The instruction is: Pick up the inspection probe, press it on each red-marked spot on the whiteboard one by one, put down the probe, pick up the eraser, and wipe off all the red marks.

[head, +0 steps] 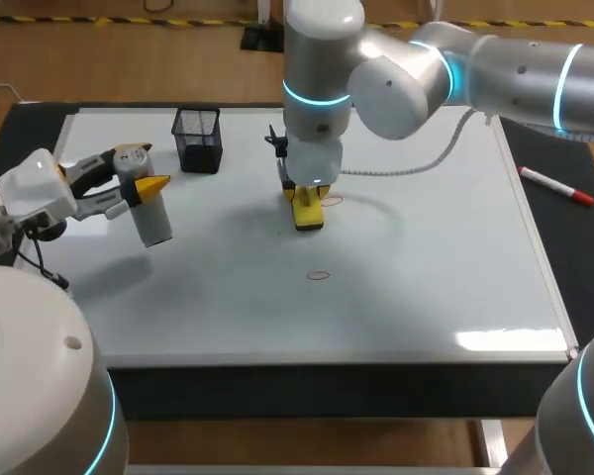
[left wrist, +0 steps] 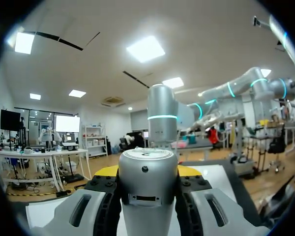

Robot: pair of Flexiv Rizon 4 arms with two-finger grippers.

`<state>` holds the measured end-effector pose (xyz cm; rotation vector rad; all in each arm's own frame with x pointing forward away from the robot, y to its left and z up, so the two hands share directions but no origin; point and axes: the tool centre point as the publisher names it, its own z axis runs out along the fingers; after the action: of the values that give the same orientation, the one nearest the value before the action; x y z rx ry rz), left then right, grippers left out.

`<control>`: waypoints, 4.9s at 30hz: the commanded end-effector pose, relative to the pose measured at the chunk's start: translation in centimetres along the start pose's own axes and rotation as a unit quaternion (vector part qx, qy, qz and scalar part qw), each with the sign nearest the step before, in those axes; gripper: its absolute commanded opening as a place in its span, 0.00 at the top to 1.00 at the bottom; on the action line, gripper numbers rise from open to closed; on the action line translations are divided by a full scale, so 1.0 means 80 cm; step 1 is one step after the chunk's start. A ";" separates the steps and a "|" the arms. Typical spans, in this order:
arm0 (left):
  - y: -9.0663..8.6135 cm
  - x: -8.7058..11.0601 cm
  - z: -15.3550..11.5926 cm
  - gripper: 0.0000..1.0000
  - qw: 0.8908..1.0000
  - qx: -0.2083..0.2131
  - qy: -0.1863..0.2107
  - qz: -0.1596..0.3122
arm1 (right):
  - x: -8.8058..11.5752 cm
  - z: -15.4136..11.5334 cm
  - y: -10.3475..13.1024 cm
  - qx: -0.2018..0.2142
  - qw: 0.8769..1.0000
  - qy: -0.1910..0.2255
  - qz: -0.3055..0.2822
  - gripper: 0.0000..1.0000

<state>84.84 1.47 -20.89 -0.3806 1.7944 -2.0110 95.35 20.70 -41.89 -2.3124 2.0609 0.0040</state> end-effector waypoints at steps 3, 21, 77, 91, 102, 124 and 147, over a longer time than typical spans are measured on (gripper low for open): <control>-0.001 0.000 0.000 1.00 1.000 0.000 -0.001 0.000 | 0.003 0.008 -0.007 -0.007 1.000 0.009 -0.001 1.00; -0.001 0.000 0.000 1.00 1.000 0.000 -0.001 0.000 | 0.053 0.010 -0.014 -0.006 0.999 0.018 0.037 1.00; -0.001 0.000 0.000 1.00 1.000 0.000 -0.001 0.000 | 0.227 -0.053 -0.074 0.007 0.983 0.012 0.183 1.00; -0.001 0.000 0.000 1.00 1.000 0.000 -0.001 0.000 | 0.264 -0.050 -0.088 0.002 0.976 0.013 0.219 1.00; -0.001 0.000 0.000 1.00 1.000 0.000 -0.001 0.000 | 0.273 -0.048 -0.091 0.000 0.974 0.014 0.228 1.00; -0.014 0.034 0.035 1.00 0.999 0.013 0.052 0.004 | 0.273 -0.048 -0.091 0.000 0.974 0.014 0.228 1.00; 0.019 0.152 0.170 1.00 0.966 0.018 0.252 -0.052 | 0.273 -0.048 -0.091 0.000 0.974 0.014 0.228 1.00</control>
<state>79.72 -14.83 -20.90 -0.0224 2.0267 -2.3225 104.87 -0.24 -38.54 -1.7886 2.5498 -0.0095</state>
